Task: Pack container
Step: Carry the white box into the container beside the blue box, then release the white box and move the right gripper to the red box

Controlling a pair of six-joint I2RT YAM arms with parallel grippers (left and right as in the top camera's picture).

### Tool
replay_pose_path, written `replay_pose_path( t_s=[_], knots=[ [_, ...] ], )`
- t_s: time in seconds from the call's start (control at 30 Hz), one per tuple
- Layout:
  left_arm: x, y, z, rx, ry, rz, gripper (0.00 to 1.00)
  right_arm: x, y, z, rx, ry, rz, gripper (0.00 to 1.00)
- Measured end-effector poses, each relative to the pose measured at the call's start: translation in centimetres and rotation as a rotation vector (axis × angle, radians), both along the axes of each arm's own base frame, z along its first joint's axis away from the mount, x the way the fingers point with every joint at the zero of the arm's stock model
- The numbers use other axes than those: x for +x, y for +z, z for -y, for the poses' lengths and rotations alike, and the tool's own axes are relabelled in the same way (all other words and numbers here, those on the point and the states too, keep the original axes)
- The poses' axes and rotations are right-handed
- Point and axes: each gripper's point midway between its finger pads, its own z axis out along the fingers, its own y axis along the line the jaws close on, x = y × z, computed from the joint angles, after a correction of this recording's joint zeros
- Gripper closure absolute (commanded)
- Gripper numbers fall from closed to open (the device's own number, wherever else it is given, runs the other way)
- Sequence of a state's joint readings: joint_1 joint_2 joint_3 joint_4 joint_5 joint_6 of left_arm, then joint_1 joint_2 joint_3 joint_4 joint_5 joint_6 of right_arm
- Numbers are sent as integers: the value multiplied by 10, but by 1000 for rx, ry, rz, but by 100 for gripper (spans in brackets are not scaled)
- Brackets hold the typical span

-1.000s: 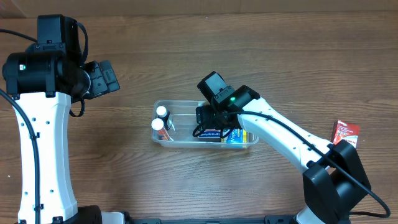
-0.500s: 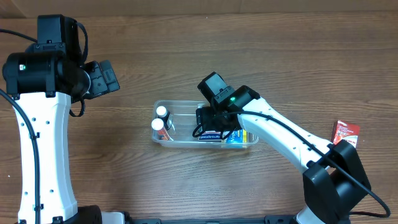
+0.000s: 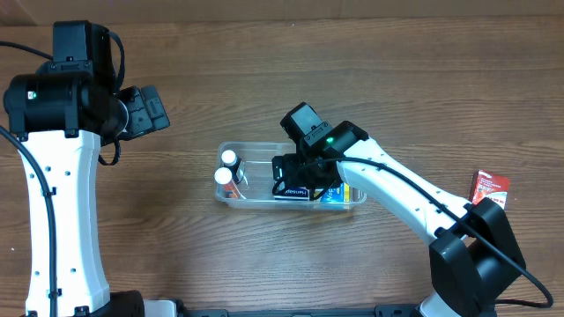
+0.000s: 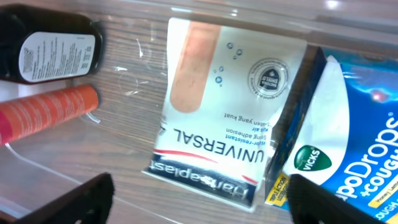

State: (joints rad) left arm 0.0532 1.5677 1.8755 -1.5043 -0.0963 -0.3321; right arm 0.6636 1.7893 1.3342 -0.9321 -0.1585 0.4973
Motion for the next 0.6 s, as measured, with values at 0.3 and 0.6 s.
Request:
replay_pose_path(
  t_s=[0.3,0.6],
  knots=[
    [0,0,0,0,0,0,0,1,0,2,-9,-3,4,13],
    [-1,0,0,1,-4,-5,0,21,61,50,-163,-92,177,0]
  ],
)
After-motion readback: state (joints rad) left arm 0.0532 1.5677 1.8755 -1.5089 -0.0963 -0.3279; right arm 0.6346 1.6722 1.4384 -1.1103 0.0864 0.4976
